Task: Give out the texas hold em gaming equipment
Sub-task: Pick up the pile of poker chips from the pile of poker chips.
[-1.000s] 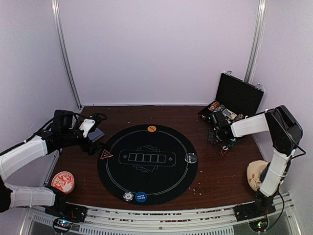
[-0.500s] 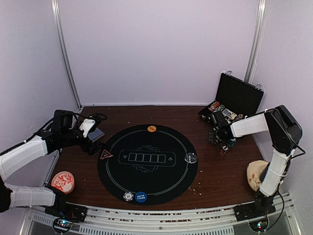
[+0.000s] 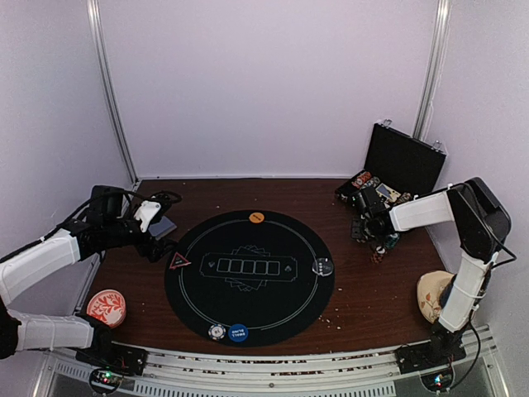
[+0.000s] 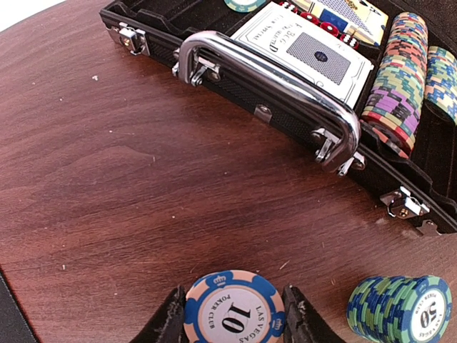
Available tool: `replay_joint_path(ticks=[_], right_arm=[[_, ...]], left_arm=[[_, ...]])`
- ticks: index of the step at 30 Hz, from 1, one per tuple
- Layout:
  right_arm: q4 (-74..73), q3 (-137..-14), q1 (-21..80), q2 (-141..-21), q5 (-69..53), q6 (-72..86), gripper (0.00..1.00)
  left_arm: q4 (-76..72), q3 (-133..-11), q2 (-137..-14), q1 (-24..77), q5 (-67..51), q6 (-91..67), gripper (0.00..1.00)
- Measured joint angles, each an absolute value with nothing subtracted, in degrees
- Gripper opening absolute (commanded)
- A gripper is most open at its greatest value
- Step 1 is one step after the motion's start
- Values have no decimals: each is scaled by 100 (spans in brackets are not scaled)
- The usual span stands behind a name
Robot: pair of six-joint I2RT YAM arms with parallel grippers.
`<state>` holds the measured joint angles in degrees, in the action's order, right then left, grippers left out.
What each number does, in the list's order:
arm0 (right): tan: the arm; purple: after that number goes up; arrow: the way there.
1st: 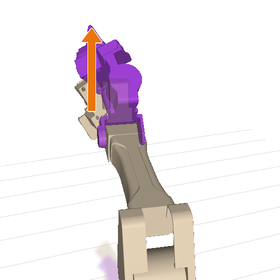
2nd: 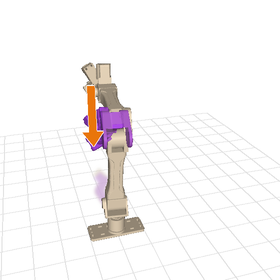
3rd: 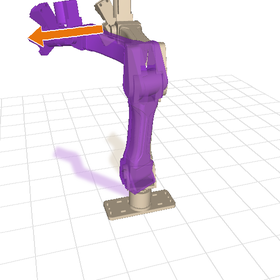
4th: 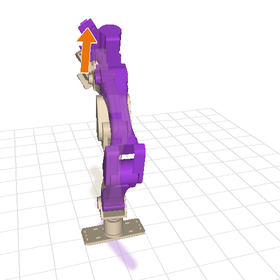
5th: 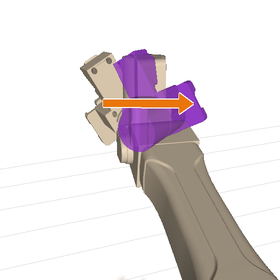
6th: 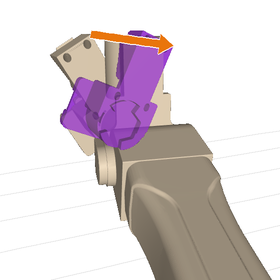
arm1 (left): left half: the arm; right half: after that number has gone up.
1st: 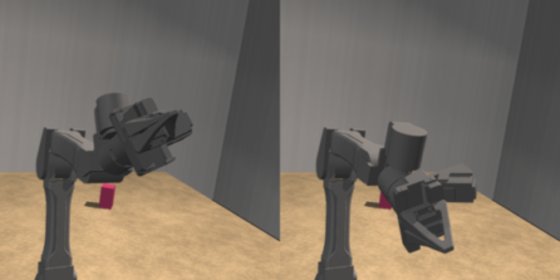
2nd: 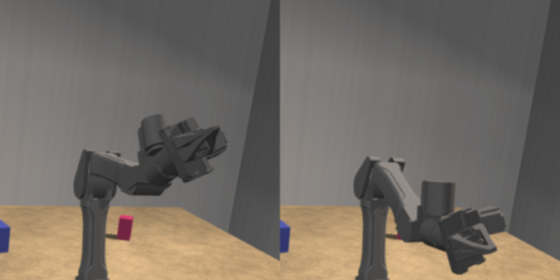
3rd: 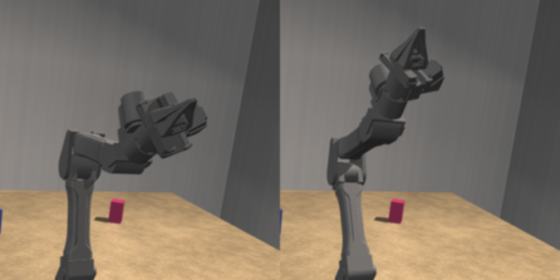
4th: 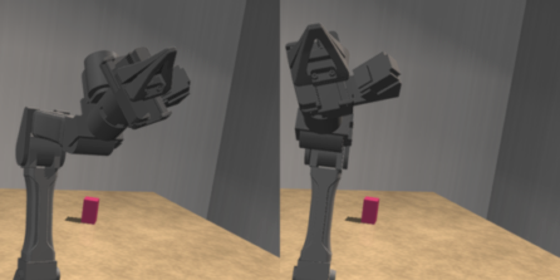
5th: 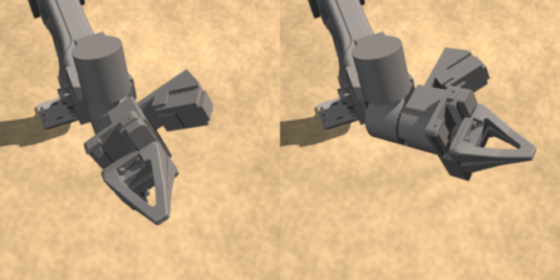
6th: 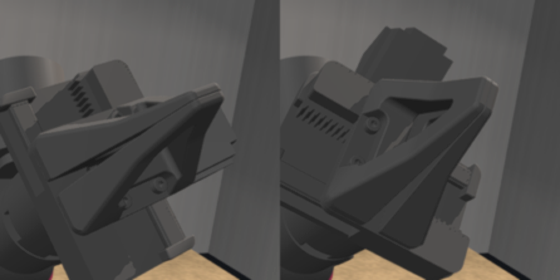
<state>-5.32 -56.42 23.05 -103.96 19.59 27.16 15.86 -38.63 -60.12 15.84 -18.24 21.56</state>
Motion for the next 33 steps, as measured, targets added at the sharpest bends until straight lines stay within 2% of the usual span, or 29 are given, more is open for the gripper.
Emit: replay_joint_path(ticks=[9, 16, 33], right_arm=[[-550, -5717, 2305, -10457, 1977, 2716, 37], [-550, -5719, 2305, -10462, 1992, 2716, 30], [-558, -5717, 2499, -10171, 2080, 2561, 29]], left_arm=[[1586, -3861, -6012, 1584, -1824, 2156, 98], [1588, -3861, -6012, 1584, -1824, 2156, 98], [1586, -3861, -6012, 1584, -1824, 2156, 98]])
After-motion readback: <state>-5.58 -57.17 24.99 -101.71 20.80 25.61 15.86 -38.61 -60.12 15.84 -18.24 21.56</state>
